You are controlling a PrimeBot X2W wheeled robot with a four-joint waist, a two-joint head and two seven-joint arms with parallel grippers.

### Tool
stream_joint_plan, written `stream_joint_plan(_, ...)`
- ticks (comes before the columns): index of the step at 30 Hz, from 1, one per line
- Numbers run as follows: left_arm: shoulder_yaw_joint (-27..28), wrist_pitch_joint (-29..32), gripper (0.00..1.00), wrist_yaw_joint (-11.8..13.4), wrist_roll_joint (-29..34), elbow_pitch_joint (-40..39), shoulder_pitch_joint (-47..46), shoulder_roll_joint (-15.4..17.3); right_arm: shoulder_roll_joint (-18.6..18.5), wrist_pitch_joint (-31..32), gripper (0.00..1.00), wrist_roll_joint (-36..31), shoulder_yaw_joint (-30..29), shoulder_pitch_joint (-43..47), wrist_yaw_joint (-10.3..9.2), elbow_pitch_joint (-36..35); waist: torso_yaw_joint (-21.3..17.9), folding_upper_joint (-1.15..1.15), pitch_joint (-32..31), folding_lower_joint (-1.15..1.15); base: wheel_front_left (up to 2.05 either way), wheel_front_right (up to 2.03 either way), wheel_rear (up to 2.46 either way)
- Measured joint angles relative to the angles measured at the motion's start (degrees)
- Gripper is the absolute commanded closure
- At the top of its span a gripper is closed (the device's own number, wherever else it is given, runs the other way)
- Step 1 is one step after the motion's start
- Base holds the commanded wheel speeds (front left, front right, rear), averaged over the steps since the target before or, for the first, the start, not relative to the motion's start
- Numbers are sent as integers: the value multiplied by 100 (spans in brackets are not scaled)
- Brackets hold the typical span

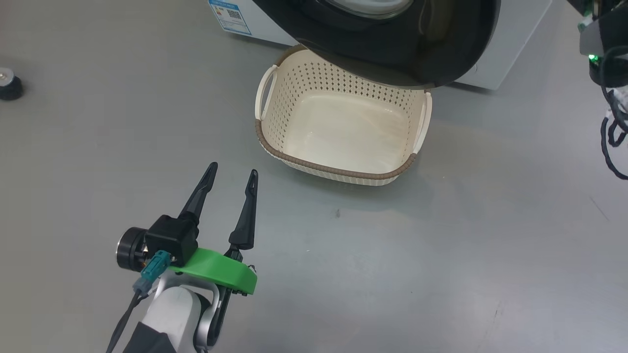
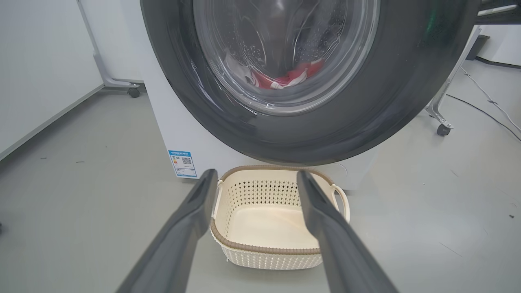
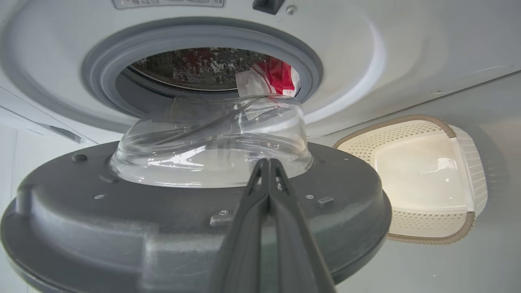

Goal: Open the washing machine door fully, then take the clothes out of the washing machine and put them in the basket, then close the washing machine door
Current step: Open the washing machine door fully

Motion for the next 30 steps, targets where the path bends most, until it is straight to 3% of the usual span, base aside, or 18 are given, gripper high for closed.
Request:
stream_joint_plan(7, 158, 0, 0, 0, 134, 29, 40, 1, -240, -459, 100, -981, 751, 391, 779, -275, -55, 0, -217, 0, 0, 0, 0)
stream_joint_plan(10, 249, 0, 0, 0, 168, 55, 140, 1, -287, -728, 100, -1273, 947, 525, 945, -412, -110, 0, -334, 0, 0, 0, 0)
stream_joint_plan(19, 497, 0, 0, 1, 292, 149, 401, 10, -328, -1692, 100, -2179, 1622, 998, 947, -988, -430, 0, -685, 0, 0, 0, 0)
stream_joint_plan(30, 896, 0, 0, 76, 319, 140, 748, 107, -308, -3371, 100, -3096, 2141, 1923, 940, -1785, -940, 0, -1093, 0, 0, 0, 0)
